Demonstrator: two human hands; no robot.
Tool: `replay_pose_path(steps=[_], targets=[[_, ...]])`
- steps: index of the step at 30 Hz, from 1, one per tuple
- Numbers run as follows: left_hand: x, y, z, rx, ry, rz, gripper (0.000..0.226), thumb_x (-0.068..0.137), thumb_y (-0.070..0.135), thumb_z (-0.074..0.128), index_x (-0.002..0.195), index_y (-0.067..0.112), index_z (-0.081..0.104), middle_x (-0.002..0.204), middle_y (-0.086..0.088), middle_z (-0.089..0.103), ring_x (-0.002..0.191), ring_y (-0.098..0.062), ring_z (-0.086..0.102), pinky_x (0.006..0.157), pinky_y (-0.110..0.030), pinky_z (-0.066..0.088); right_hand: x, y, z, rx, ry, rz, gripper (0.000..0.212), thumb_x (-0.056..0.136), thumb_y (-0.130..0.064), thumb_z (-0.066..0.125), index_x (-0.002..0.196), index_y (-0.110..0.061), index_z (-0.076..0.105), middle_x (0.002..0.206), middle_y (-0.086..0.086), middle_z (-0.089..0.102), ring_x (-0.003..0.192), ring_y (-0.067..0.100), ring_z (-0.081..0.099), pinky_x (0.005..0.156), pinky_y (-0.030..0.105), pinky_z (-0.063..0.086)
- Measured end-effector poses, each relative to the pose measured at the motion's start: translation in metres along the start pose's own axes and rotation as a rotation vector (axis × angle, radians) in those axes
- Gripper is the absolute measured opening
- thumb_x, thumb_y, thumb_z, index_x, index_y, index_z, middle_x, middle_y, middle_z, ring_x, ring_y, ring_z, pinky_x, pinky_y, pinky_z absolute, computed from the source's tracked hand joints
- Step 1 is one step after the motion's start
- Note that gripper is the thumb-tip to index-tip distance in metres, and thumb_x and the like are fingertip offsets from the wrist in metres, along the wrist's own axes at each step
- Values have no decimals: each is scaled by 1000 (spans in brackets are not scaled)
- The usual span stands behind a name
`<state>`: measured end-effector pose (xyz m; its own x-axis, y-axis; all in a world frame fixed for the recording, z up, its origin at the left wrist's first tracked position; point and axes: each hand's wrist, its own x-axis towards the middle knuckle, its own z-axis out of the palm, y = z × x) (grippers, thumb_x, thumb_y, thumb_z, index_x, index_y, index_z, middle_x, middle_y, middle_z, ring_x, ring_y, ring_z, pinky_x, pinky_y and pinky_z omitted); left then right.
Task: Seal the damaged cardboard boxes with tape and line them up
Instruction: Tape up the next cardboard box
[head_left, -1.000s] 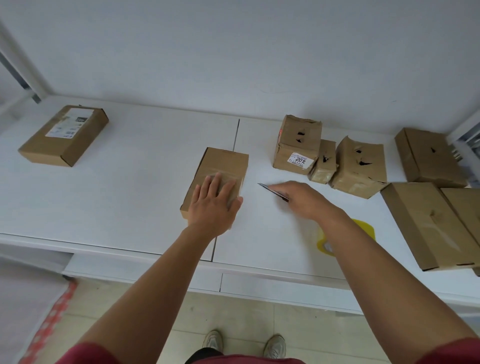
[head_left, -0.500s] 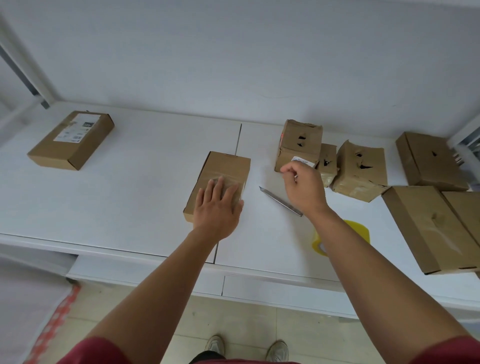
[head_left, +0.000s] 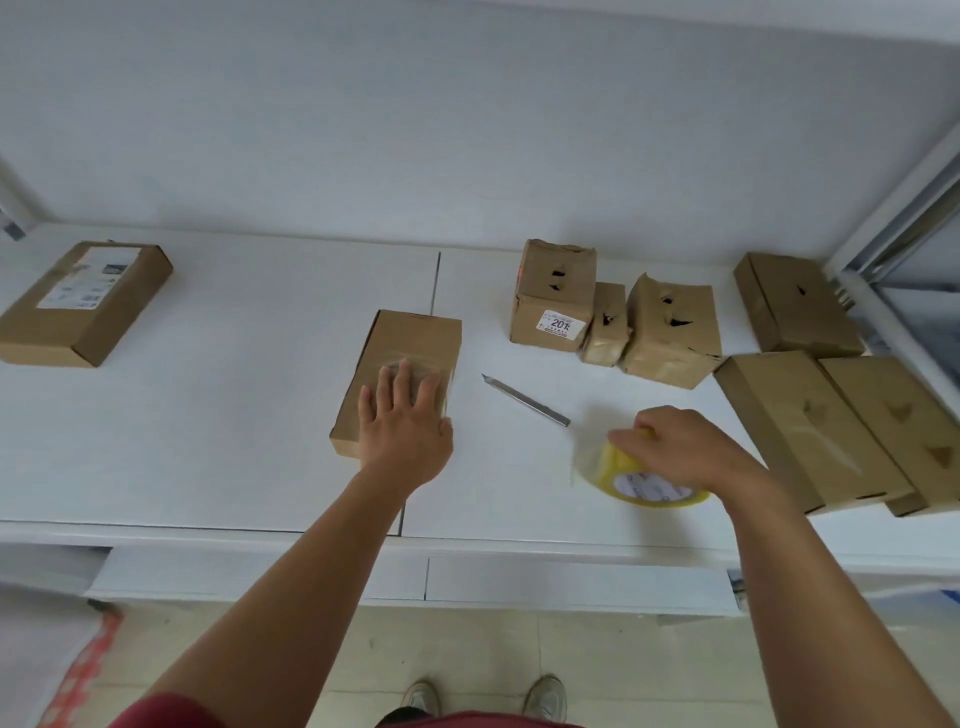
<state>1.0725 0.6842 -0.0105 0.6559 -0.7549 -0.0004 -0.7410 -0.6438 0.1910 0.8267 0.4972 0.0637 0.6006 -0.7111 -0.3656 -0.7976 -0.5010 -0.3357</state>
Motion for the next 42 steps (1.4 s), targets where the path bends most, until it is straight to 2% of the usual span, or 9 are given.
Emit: replay_pose_path(steps=[6, 16, 21, 25, 28, 31, 35, 38, 42], targets=[[-2, 0, -2, 0, 34, 11, 63, 96, 44, 42, 152, 27, 22, 164, -8, 10, 152, -29, 3, 122, -49, 6, -12, 6, 1, 102, 42, -70, 42, 82, -57, 59, 67, -17, 58, 65, 1, 66, 67, 18, 66, 66, 35, 50], [-2, 0, -1, -16, 39, -1, 64, 94, 43, 42, 152, 28, 22, 164, -7, 12, 151, -30, 5, 122, -49, 7, 4, -18, -3, -365, 11, 13, 44, 86, -56, 61, 68, -20, 43, 77, -2, 50, 66, 15, 49, 52, 27, 30], [-2, -1, -1, -15, 29, -14, 61, 94, 49, 40, 150, 33, 24, 163, -3, 14, 151, -33, 1, 119, -59, 3, 4, -27, -7, -499, -6, 43, 52, 91, -70, 42, 75, -21, 45, 79, -5, 51, 79, 19, 53, 69, 33, 35], [0, -1, -2, 40, -47, -66, 56, 96, 55, 27, 149, 42, 14, 164, 6, 6, 147, -46, -8, 109, -72, -1, 2, -41, -10, -456, 189, -37, 58, 92, -70, 34, 79, -17, 54, 86, -1, 57, 92, 25, 57, 74, 37, 36], [0, -2, -4, 9, -48, -64, 62, 93, 56, 34, 149, 41, 12, 164, 9, 7, 147, -44, -3, 111, -69, 6, 8, -71, 4, -252, 358, -182, 51, 96, -57, 44, 107, -12, 66, 106, 8, 64, 105, 32, 57, 84, 41, 46], [-2, -7, -11, -96, -17, -127, 78, 82, 57, 50, 148, 39, 13, 164, -1, 0, 148, -41, -5, 117, -60, 2, 16, -108, 35, 103, 260, -252, 45, 96, -48, 51, 117, -11, 64, 117, 7, 63, 112, 27, 57, 91, 38, 48], [-6, -23, -19, -53, -132, -181, 86, 76, 66, 53, 146, 55, 5, 162, -12, -14, 146, -46, -13, 114, -63, -5, 26, -139, 80, 257, 140, -280, 52, 98, -47, 49, 136, -13, 52, 140, 5, 50, 132, 21, 45, 102, 34, 38], [-9, -45, -29, -25, -209, -17, 96, 75, 59, 61, 151, 48, 3, 165, -7, -9, 149, -42, -7, 116, -63, 1, 31, -154, 93, 267, 233, -363, 51, 99, -44, 49, 137, -10, 48, 142, 7, 45, 134, 24, 40, 102, 35, 37], [-16, -82, -41, 12, -330, 182, 104, 80, 38, 65, 156, 35, -5, 164, 12, -15, 150, -32, -19, 118, -60, -6, 37, -165, 97, 92, 377, -507, 52, 101, -38, 47, 140, -4, 46, 151, 14, 40, 145, 33, 25, 114, 45, 28]])
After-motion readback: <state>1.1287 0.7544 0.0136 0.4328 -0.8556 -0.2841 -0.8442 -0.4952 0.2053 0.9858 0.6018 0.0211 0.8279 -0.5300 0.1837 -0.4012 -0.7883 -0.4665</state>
